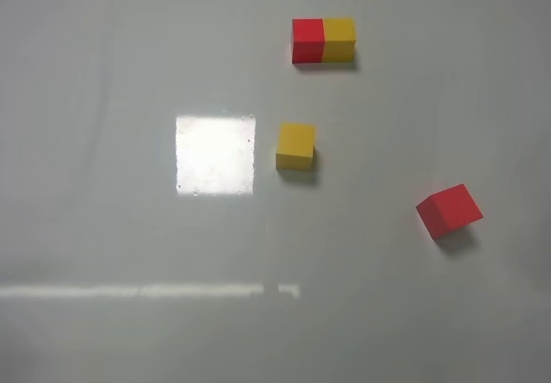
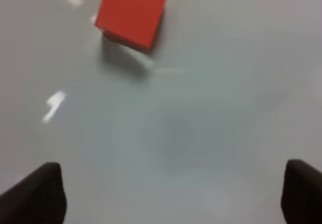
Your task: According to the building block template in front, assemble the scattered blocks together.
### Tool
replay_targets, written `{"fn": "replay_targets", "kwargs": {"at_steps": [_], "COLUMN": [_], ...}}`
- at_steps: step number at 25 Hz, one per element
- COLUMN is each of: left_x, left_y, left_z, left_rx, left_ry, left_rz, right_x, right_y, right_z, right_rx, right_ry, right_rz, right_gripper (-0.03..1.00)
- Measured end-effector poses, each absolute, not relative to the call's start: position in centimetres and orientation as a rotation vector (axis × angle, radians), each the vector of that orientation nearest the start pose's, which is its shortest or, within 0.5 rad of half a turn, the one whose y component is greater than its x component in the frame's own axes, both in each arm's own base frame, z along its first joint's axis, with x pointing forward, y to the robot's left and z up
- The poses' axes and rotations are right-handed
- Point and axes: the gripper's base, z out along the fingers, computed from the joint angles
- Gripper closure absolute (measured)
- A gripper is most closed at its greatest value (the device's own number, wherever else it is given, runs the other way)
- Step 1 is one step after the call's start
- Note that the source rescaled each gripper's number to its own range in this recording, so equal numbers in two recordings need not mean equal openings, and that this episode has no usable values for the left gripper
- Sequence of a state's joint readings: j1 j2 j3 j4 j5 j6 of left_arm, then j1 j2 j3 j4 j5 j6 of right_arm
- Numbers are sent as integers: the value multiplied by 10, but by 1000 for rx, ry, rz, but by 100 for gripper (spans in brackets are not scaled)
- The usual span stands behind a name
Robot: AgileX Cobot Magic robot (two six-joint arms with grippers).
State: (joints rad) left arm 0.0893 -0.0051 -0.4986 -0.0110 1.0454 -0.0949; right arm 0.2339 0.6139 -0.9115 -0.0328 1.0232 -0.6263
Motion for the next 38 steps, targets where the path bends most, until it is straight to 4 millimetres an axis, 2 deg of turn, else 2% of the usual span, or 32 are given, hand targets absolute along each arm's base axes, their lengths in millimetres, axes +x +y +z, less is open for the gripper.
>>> {"fn": "replay_targets", "kwargs": {"at_steps": [6,9,12,18,22,38], "left_x": [-5,-5,-5,-5,-5,-5], "left_y": [-1,-1,-1,-1,-1,-1], "left_z": [278,278,278,278,278,278], "left_rx": [-186,-186,-186,-186,-186,-186], "left_ry": [2017,2017,2017,2017,2017,2017], "left_rz": [-17,-17,-17,-17,-17,-17], "right_x": [135,156,171,187,196,201], "right_y": [36,56,80,111,121,121], "right_z": [372,366,357,346,337,324], "right_rx": [-1383,-1553,-1684,-1807,-1844,-1869], "right_ry": [1973,1861,1751,1635,1614,1620], "right_rz": [-547,-664,-702,-685,-679,-683], "right_gripper": [-3,-3,-3,-3,-3,3]}}
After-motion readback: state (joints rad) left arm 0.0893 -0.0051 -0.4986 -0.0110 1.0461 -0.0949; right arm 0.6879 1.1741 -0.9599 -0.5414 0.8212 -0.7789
